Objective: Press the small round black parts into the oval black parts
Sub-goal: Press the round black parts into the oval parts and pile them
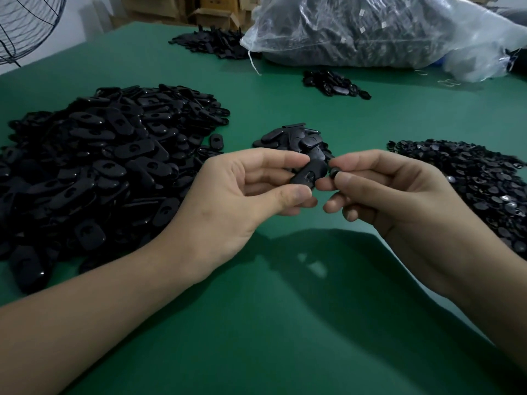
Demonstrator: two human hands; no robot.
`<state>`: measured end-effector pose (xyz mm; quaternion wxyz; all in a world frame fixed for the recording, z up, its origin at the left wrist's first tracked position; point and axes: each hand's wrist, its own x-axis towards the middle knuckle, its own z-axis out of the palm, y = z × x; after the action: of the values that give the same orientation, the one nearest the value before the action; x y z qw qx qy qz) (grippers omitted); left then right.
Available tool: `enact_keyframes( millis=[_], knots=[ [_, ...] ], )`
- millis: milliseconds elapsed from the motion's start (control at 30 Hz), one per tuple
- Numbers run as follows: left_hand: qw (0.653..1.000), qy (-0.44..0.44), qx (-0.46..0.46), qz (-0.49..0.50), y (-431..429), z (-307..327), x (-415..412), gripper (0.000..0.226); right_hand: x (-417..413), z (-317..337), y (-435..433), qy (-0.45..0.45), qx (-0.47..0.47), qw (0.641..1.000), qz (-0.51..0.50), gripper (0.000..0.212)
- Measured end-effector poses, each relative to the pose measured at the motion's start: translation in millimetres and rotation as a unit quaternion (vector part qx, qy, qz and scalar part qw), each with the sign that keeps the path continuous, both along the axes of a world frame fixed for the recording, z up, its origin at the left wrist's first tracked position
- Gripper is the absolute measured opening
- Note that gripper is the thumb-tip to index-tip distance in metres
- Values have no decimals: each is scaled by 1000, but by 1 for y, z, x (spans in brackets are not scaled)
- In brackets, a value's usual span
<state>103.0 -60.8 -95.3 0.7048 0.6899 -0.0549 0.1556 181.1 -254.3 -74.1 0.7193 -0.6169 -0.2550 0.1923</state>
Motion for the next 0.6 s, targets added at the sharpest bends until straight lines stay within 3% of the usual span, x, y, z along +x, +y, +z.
enact_keyframes(
  millis=[600],
  knots=[
    [997, -27, 66, 36, -2, 3, -2, 33, -12, 7, 4, -109, -65, 991, -45, 22]
  ],
)
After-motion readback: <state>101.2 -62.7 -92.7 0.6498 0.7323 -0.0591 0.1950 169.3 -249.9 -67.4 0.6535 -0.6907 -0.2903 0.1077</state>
